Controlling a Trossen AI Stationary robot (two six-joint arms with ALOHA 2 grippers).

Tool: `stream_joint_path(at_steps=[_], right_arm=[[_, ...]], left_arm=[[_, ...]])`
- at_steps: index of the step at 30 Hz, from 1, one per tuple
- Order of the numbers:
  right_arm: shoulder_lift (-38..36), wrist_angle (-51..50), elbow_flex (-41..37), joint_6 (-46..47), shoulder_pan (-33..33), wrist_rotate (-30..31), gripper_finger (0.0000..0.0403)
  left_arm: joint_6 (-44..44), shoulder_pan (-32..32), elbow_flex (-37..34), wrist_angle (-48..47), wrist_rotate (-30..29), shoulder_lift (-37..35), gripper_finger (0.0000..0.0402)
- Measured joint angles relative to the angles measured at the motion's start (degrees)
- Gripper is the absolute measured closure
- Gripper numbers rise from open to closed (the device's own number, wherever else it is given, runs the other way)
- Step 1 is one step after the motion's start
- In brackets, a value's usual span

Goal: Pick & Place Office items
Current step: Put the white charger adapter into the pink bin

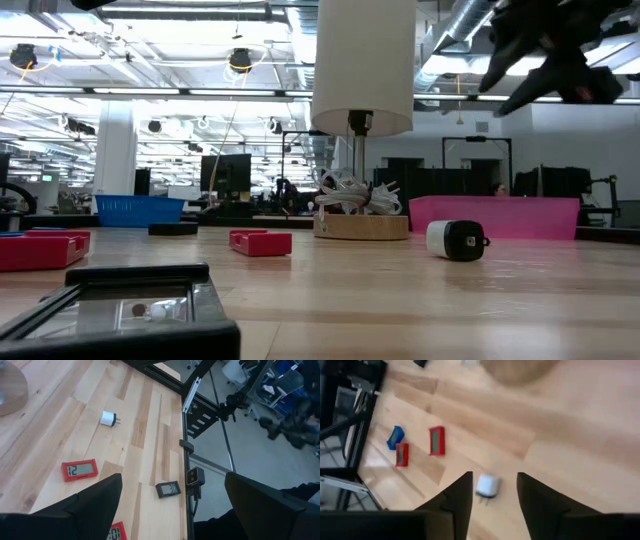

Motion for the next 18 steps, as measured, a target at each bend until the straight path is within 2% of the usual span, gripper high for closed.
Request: stream_joint_path(at_steps=[3, 6, 9, 14, 18], right_arm=[[6.25, 7.22, 0.0, 6.19, 3.21, 2.0, 0.0223], [13.54, 9.06, 2.7, 9.67, 3.3, -0.29, 0.0187], [20.84, 1.46, 9.29, 11.67, 2.33, -3.44, 0.0166], [31.69, -14.13, 22.18, 9.76, 1.03, -4.05, 0.0161], [38.35, -17.12, 28.01, 7.37, -0.11, -4.47, 0.0161]], left_arm=[[-0.18, 0.0, 0.0, 0.16, 0.0, 0.0, 0.005], [-0.26, 0.0, 0.0, 0.47, 0.0, 0.0, 0.005], [-0.42, 0.0, 0.0, 0.59, 0.74, 0.0, 0.005], [-0.6, 0.0, 0.0, 0.7, 1.93, 0.0, 0.005], [-0.54, 0.0, 0.0, 0.9, 2.88, 0.0, 0.005]])
